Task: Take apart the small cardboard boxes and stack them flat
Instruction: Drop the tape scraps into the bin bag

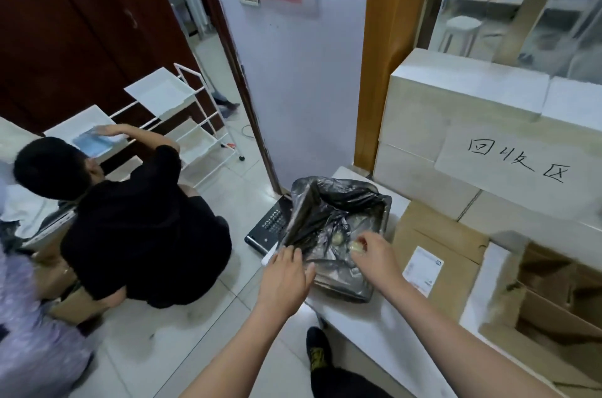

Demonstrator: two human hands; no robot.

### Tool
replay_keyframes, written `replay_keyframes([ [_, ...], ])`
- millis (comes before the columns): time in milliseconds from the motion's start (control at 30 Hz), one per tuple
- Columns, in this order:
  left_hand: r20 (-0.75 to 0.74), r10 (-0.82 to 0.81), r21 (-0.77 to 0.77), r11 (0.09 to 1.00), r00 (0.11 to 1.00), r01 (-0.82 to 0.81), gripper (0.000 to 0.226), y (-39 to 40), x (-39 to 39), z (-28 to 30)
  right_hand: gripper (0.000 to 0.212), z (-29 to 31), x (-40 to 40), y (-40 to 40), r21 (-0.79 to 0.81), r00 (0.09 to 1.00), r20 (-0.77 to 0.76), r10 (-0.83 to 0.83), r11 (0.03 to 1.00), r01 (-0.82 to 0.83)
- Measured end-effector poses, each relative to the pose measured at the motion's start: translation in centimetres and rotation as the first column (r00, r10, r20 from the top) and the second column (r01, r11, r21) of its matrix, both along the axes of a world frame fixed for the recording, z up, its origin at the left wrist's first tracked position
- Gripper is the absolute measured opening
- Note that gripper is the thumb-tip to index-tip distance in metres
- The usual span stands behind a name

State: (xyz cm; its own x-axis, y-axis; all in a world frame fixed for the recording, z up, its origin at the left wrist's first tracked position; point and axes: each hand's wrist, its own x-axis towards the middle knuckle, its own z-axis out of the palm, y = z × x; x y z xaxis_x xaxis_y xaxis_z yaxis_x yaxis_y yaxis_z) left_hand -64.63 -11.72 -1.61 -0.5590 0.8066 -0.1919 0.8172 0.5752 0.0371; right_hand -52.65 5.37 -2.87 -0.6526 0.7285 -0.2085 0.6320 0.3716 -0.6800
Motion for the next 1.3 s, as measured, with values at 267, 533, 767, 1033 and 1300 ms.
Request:
replay_keyframes([
  [267,0.031,0.0,-0.102,0.995,1.0,0.003,0.054,5.1,-9.1,-1.3,0.035,-7.0,-8.2,4.4,-0.15,0.989,0.138,-0.046,0.986,0.066],
  [533,0.11,-0.012,-0.149,0.988,0.994,0.028,0.054,9.1,-11.3,-2.9,0.024,-9.6,-12.3,6.7,-0.09,0.956,0.294,0.002,0.996,0.025],
  [767,0.127,-0.028,-0.166,0.985,0.991,0.049,0.053,11.2,-12.8,-3.9,0.034,-11.2,-13.2,7.1,-0.092,0.906,0.408,0.108,0.993,-0.077],
  [1033,0.109,-0.058,-0.159,0.984,0.992,0.075,0.053,11.2,-14.2,-4.1,0.041,-10.2,-13.3,7.1,-0.042,0.887,0.444,0.125,0.992,-0.119],
  [1300,0.07,-0.066,-0.195,0.978,0.995,0.078,0.055,9.2,-14.6,-4.5,0.049,-8.0,-13.7,6.5,0.007,0.886,0.452,0.102,0.993,-0.117],
])
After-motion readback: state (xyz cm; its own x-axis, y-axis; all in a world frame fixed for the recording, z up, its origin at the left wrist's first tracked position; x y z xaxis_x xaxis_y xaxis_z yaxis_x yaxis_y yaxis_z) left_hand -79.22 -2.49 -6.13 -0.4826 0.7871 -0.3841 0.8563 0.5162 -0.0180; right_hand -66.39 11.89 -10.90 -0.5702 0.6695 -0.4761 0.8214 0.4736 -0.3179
